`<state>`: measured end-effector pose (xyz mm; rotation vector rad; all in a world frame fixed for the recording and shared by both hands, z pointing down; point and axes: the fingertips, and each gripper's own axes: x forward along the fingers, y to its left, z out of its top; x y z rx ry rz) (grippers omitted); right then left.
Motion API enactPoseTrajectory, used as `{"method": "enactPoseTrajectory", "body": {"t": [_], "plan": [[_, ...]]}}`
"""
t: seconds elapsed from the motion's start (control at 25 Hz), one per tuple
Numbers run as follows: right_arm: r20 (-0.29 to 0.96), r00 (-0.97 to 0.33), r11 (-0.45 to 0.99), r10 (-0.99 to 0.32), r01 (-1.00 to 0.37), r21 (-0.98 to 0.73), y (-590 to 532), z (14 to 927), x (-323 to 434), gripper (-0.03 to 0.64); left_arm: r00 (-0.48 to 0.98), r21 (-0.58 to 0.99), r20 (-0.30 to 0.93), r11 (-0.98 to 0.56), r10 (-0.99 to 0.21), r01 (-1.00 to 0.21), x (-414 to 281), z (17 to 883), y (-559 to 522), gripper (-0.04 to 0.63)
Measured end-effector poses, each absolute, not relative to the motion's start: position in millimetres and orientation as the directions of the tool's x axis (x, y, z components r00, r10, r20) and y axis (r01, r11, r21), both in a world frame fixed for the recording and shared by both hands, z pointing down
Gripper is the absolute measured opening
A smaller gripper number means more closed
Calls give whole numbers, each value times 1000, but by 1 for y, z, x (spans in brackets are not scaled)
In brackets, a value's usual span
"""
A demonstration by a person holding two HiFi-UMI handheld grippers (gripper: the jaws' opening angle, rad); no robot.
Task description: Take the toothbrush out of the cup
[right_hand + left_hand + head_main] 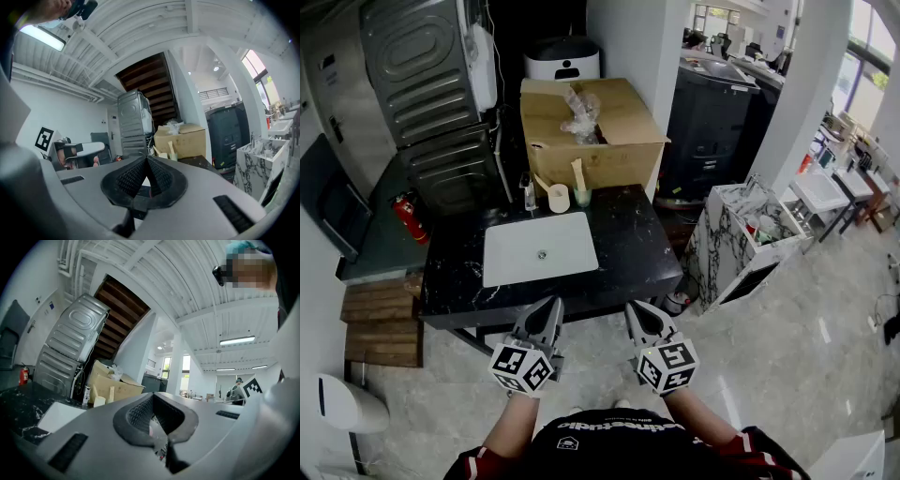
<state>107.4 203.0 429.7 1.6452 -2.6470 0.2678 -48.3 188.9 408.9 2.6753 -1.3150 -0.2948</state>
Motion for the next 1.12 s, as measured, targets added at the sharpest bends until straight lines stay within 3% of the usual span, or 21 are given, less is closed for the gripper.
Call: {"method": "enactPoseTrajectory", "body": {"t": [1.12], "plan": [[100,-532,508,-841,-839,-197,165,455,157,35,526,226,-111,-537,-843,-813,-5,412,144,13]]}}
